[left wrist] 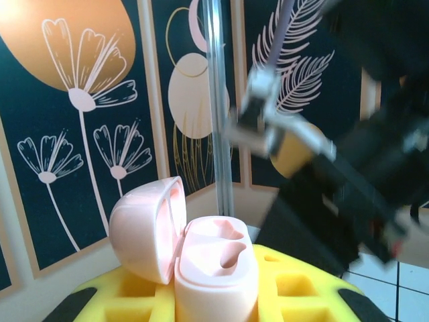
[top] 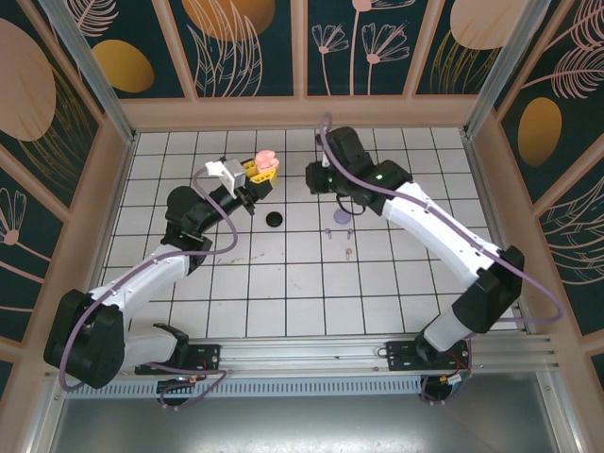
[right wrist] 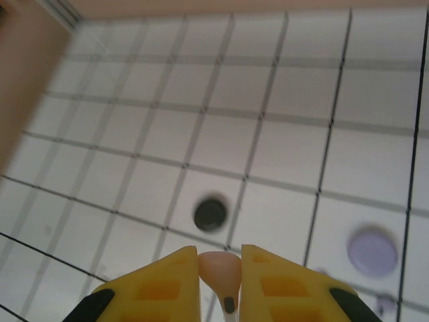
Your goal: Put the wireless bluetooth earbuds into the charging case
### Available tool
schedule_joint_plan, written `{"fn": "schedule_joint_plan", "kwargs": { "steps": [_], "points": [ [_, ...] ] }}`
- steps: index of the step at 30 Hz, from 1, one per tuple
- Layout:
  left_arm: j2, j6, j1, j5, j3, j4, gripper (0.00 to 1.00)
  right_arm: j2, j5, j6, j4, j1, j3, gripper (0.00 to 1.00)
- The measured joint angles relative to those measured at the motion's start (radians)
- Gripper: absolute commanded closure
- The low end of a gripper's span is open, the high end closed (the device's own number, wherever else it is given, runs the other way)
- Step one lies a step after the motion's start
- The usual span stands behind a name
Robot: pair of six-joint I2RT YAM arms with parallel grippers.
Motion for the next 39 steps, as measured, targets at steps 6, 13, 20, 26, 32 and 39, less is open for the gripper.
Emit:
{"fn": "schedule_joint_plan", "kwargs": {
  "steps": [6,13,20,26,32,39],
  "points": [
    [0.000,0.066,-0.026,-0.007,-0.002,-0.017,1.00,-0.064,-0.042,-0.064,0.101,0.000,0.077,0.81],
    [0.009,0.137,-0.043,-0.010,0.013,-0.049,1.00,-0.129,-0.163,-0.143,0.254,0.003,0.037,0.80],
    [0.018,0.169,-0.051,-0.004,0.050,-0.080,1.00,-0.151,-0.272,-0.180,0.374,0.010,-0.061,0.80],
    [0.019,0.180,-0.054,0.001,0.068,-0.088,1.00,-0.151,-0.318,-0.195,0.405,0.025,-0.090,0.80],
    [0.023,0.182,-0.054,0.001,0.076,-0.090,1.00,-0.151,-0.336,-0.195,0.436,0.039,-0.090,0.80],
    [0.025,0.182,-0.054,0.001,0.076,-0.093,1.00,-0.145,-0.344,-0.195,0.443,0.053,-0.101,0.81]
  ]
}}
